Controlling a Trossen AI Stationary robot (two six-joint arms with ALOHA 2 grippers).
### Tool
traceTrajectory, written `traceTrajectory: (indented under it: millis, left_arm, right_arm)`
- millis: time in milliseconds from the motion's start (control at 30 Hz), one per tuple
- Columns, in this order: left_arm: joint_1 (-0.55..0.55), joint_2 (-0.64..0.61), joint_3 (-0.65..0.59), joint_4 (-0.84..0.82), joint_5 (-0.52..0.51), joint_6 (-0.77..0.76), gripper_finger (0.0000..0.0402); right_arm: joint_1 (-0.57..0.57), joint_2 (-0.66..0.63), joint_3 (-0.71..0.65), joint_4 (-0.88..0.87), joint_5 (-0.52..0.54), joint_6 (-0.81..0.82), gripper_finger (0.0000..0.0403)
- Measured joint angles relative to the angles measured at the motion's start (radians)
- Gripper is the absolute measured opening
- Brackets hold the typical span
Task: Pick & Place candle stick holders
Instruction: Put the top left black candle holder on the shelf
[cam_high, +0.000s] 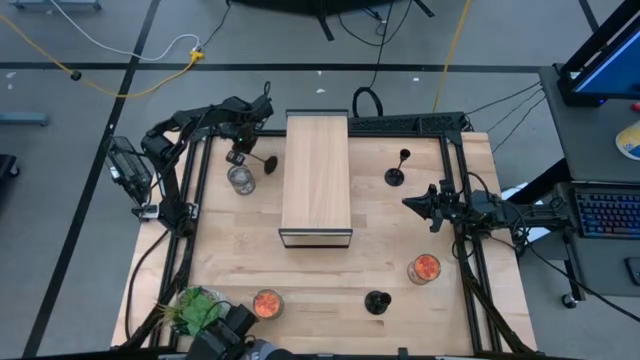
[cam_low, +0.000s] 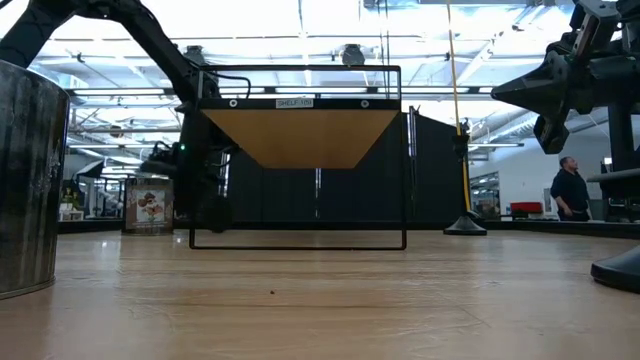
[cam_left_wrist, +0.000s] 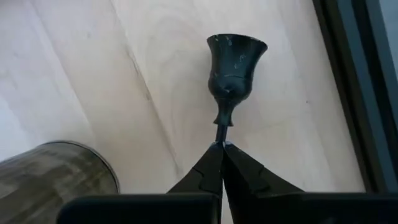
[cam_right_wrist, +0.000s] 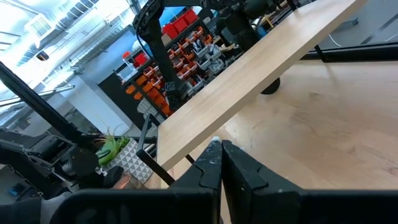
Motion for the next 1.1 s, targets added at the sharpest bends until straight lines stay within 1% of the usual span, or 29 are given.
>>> traceTrajectory:
  millis: [100, 567, 700, 833, 1000, 1100]
  left_arm:
    - [0.000, 0.001, 0.000, 0.008, -0.001, 0.021, 0.0004]
    - [-0.006, 0.003, 0.000, -0.003, -0.001, 0.038, 0.0006]
    - [-0.006, 0.005, -0.003, -0.012, 0.011, 0.018, 0.0032]
    - [-0.008, 0.009, -0.011, 0.003, 0.041, 0.008, 0.0068]
    - [-0.006, 0.007, -0.060, 0.033, 0.064, -0.011, 0.0123]
    - [-0.006, 0.003, -0.077, 0.058, 0.071, -0.012, 0.0142]
  right_arm:
    - [0.000, 0.000, 0.000, 0.000, 0.001, 0.000, 0.0000]
    - [0.000, 0.000, 0.000, 0.000, 0.000, 0.000, 0.0000]
    - [0.000, 0.000, 0.000, 0.000, 0.000, 0.000, 0.0000]
    - [0.000, 0.000, 0.000, 0.000, 0.000, 0.000, 0.0000]
    - [0.000, 0.000, 0.000, 0.000, 0.001, 0.000, 0.0000]
    - [0.000, 0.000, 0.000, 0.000, 0.001, 0.000, 0.0000]
